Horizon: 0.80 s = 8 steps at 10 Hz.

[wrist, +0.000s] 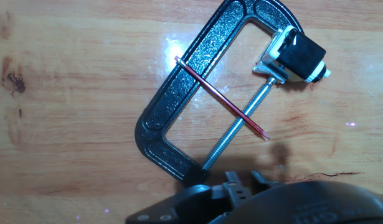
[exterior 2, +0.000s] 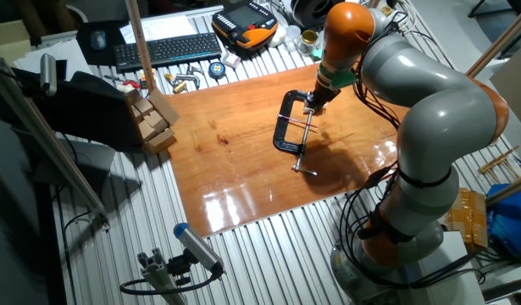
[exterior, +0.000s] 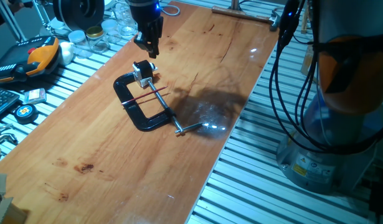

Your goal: Insert the pencil into the pencil sharpener

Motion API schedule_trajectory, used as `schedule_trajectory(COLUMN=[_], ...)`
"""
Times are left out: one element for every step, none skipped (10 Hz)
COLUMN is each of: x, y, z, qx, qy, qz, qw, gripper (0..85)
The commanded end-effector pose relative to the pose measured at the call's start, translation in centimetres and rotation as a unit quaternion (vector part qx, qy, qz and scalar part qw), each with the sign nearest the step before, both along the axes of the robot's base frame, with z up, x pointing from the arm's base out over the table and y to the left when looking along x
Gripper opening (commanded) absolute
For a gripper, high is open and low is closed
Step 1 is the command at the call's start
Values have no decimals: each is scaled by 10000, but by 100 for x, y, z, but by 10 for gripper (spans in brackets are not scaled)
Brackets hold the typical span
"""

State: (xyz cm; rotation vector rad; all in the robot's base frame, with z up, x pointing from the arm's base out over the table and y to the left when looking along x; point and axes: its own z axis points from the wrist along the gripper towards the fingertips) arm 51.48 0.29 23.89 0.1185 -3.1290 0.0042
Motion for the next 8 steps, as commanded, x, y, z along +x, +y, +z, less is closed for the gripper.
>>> schedule_trajectory(x=[-1, -2, -1, -1, -1, -2, -3, 2], y=[-1, -2, -1, -1, -2, -2, -4, -4], z=[0, 1, 0, -1, -3, -3, -8, -29], qx=[0, -8, -8, -23, -23, -23, -23, -15], qy=[0, 0, 0, 0, 0, -8, -8, -23], qz=[0, 0, 0, -8, -8, -8, -8, -8], qw=[10000, 10000, 10000, 10000, 10000, 10000, 10000, 10000], gripper=[0, 0, 0, 0, 0, 0, 0, 0])
